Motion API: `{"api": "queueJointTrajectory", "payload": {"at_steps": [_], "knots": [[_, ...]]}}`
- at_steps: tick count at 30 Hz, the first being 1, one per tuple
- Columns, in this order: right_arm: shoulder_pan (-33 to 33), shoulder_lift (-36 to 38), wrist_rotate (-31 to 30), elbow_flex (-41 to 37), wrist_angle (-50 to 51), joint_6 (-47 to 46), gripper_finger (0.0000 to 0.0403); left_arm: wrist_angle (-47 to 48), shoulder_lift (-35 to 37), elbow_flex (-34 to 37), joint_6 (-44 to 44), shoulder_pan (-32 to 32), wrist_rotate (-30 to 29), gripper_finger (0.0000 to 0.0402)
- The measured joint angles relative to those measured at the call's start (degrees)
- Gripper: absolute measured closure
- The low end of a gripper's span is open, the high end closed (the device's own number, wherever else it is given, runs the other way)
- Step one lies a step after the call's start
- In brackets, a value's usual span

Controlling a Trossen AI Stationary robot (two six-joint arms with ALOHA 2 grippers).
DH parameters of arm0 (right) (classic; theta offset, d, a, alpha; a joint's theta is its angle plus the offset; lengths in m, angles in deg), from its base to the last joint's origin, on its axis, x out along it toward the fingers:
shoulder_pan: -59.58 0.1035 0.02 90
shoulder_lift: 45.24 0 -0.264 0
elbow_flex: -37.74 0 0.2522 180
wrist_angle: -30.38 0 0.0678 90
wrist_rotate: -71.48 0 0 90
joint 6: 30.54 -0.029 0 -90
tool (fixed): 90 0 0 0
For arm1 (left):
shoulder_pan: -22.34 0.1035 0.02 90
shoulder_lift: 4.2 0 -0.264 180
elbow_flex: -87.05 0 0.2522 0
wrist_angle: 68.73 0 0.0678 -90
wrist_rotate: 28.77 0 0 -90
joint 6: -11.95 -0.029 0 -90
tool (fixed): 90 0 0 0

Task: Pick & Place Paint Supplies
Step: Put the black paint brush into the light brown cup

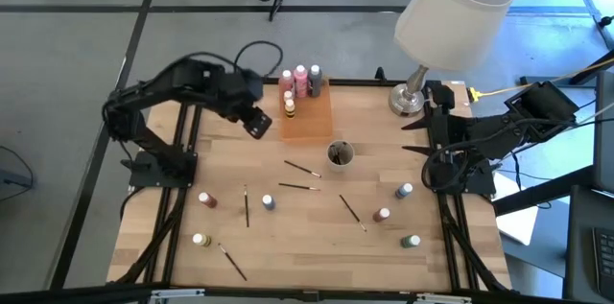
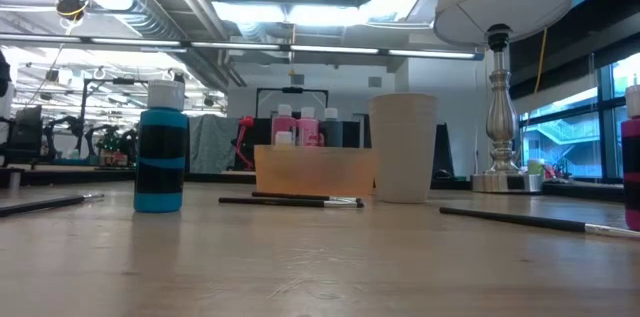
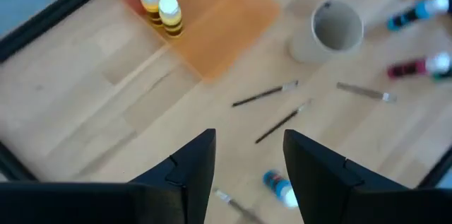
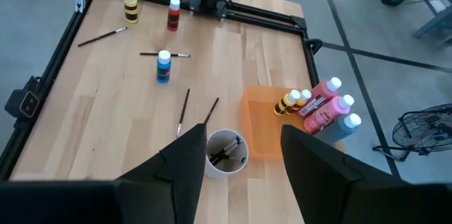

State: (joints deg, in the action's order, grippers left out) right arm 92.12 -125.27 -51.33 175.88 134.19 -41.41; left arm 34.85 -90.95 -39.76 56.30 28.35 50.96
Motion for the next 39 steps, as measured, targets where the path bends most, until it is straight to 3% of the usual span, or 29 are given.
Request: {"api": "queueJointTrajectory", "payload": {"at_steps": [5,12,28,35,39], "knots": [[-0.02,0.00,1.97,-0.02,-0.01,1.13,0.0216,0.28,0.08,3.60,12.78,-4.38,-1.78,0.0245],[0.00,0.00,3.58,-0.01,-0.01,1.99,0.0216,0.20,0.01,10.48,24.00,-10.83,2.35,0.0257],[0.02,-0.66,9.64,-0.02,-0.03,2.79,0.0216,-2.71,-0.27,30.96,53.37,-21.17,5.31,0.0261],[0.07,-1.67,12.09,-0.02,-0.03,3.80,0.0216,-14.94,-0.27,40.35,56.31,-21.83,7.90,0.0261],[0.04,-2.46,12.08,-0.02,-0.03,4.01,0.0216,-19.38,-0.27,45.63,55.15,-19.45,12.54,0.0261]]}}
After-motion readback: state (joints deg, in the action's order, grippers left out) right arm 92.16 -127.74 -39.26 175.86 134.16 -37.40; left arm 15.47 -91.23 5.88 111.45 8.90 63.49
